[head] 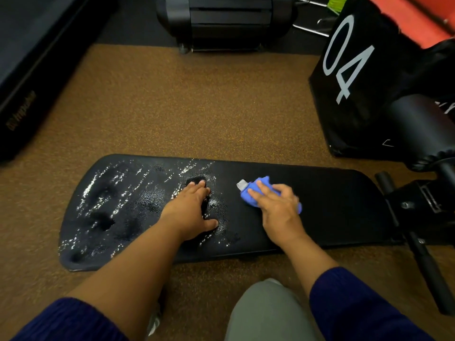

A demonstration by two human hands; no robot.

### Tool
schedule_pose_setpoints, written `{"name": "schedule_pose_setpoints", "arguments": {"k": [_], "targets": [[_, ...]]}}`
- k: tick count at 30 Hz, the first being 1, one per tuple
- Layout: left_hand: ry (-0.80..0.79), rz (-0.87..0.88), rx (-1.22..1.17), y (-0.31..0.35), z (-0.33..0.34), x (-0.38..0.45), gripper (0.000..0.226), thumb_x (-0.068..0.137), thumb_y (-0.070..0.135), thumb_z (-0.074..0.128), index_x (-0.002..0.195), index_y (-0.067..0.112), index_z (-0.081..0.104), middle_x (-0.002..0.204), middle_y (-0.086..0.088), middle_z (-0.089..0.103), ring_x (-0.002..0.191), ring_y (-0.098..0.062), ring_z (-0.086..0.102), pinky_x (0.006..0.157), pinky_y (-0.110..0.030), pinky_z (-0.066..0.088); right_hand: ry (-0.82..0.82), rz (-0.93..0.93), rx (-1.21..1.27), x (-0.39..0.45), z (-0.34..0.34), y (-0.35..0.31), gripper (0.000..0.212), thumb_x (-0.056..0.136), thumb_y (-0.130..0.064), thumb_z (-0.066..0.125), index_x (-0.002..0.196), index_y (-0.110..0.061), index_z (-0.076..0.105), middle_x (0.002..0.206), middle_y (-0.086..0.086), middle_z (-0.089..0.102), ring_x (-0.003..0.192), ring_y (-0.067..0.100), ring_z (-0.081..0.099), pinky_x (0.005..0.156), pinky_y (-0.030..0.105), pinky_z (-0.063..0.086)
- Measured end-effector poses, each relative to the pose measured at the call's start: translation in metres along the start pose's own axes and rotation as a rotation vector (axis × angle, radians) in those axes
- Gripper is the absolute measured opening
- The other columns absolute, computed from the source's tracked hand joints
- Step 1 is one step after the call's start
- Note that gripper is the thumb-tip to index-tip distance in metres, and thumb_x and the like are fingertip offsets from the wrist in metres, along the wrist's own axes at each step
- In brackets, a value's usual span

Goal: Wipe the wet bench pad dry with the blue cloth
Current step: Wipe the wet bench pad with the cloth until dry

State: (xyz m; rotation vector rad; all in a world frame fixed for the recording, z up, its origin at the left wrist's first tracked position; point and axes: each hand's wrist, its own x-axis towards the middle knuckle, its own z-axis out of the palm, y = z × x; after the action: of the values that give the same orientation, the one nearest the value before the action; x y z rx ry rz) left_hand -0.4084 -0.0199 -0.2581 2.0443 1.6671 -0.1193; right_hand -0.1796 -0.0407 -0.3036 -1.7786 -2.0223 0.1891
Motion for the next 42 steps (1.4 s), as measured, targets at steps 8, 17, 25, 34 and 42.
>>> {"name": "schedule_pose_setpoints", "arguments": {"k": [8, 17, 25, 34, 42], "targets": [[0.026, 0.061, -0.069, -0.014, 0.000, -0.005, 0.092, 0.081, 0.053, 0.064, 0.152, 0.030, 0.011, 0.161, 0.014, 0.002, 0.148, -0.007, -0.002, 0.116, -0.035, 0.023, -0.040, 0.419, 0.092, 0.066, -0.011, -0.005, 0.037, 0.096, -0.028, 0.045, 0.128, -0.045, 0.047, 0.132, 0.005, 0.041, 0.109, 0.030, 0.042, 0.097, 0.040, 0.037], [0.130, -0.072, -0.043, -0.049, -0.008, -0.009, 0.080, 0.085, 0.058, 0.053, 0.151, 0.031, 0.017, 0.161, 0.011, 0.008, 0.149, -0.016, 0.000, 0.121, -0.044, 0.015, -0.215, 0.183, -0.211, 0.082, 0.004, -0.007, 0.043, 0.090, -0.051, 0.042, 0.132, -0.046, 0.040, 0.147, -0.015, 0.035, 0.120, 0.018, 0.031, 0.097, 0.040, 0.026], [0.055, -0.152, -0.026, -0.056, -0.016, -0.010, 0.091, 0.078, 0.061, 0.062, 0.151, 0.030, 0.017, 0.161, 0.014, 0.005, 0.149, -0.015, 0.002, 0.120, -0.036, 0.019, -0.085, 0.329, -0.130, 0.093, 0.029, -0.029, 0.036, 0.094, -0.035, 0.045, 0.129, -0.029, 0.050, 0.143, -0.002, 0.044, 0.125, 0.024, 0.034, 0.107, 0.038, 0.023], [0.055, -0.157, -0.036, -0.056, -0.015, -0.008, 0.092, 0.075, 0.059, 0.066, 0.149, 0.029, 0.022, 0.160, 0.013, 0.008, 0.149, -0.015, 0.005, 0.120, -0.036, 0.018, -0.256, 0.055, -0.016, 0.127, 0.071, -0.110, 0.036, 0.097, -0.029, 0.042, 0.133, -0.027, 0.046, 0.145, 0.001, 0.041, 0.133, 0.025, 0.033, 0.114, 0.041, 0.013], [0.045, -0.144, -0.016, -0.060, -0.013, -0.008, 0.092, 0.077, 0.062, 0.062, 0.151, 0.029, 0.018, 0.161, 0.014, 0.004, 0.149, -0.015, 0.002, 0.119, -0.041, 0.021, -0.147, 0.122, -0.178, 0.122, 0.061, -0.067, 0.025, 0.088, -0.016, 0.049, 0.110, -0.022, 0.060, 0.115, 0.003, 0.063, 0.107, 0.029, 0.053, 0.095, 0.040, 0.035]]}}
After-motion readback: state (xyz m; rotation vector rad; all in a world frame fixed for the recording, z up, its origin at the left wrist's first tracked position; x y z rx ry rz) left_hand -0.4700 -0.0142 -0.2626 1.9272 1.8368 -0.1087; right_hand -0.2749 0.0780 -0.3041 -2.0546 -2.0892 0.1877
